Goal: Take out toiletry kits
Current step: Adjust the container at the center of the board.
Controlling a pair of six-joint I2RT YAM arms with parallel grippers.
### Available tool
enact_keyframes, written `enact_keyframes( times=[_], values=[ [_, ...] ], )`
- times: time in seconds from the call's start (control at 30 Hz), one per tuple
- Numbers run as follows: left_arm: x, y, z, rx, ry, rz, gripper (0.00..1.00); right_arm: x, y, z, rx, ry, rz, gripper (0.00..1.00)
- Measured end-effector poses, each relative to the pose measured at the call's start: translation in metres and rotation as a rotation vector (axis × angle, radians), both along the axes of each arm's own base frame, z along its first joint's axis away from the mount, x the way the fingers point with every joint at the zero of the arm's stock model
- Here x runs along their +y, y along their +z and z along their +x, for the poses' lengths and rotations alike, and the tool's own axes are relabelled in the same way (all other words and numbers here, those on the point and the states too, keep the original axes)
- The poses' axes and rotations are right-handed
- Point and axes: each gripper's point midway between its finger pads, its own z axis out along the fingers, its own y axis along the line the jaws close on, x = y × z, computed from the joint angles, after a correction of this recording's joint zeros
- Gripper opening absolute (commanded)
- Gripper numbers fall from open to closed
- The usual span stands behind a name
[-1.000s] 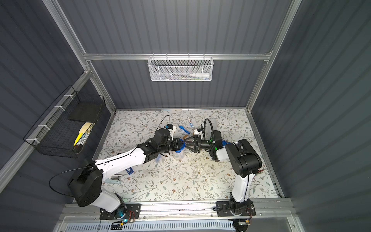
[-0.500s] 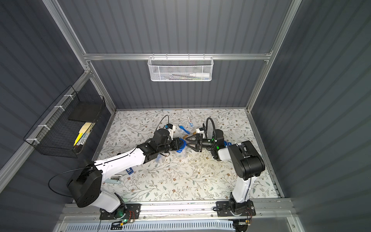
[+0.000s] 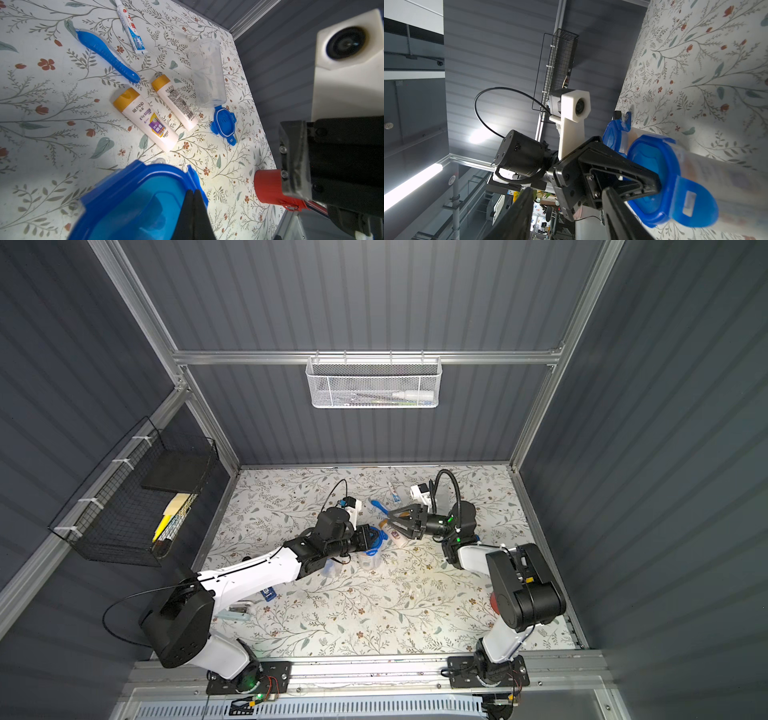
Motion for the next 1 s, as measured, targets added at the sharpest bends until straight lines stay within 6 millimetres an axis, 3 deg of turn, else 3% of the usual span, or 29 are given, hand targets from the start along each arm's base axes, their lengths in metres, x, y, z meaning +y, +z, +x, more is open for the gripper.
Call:
enact_keyframes(
  times=[0.13,0.27,0.4,0.5,0.57,0.73,1.0],
  values=[
    [0.001,0.006,0.001,0.015,0.005,0.029,0.00,-0.001,-0.007,-0.004,0.000,-0.009,-0.055,0.53],
    [0.002,0.016,0.003,0.034,0.001,0.082,0.00,-0.003,0.002,-0.013,-0.064,-0.033,-0.139,0.43],
    [0.005,0.019,0.002,0.070,-0.010,0.152,0.00,-0.003,0.020,-0.023,-0.173,-0.071,-0.253,0.24],
    [0.010,0.020,0.000,0.095,-0.012,0.195,0.00,-0.007,0.022,-0.030,-0.229,-0.101,-0.345,0.09],
    [0.013,0.021,-0.002,0.105,-0.013,0.217,0.00,-0.010,0.011,-0.033,-0.222,-0.115,-0.407,0.00],
    [0.020,0.025,-0.003,0.109,-0.002,0.262,0.00,-0.011,-0.033,-0.045,-0.170,-0.094,-0.586,0.00],
    [0.037,0.043,0.002,0.046,0.054,0.306,0.00,0.006,-0.084,-0.071,-0.139,0.010,-0.783,0.00]
  ],
)
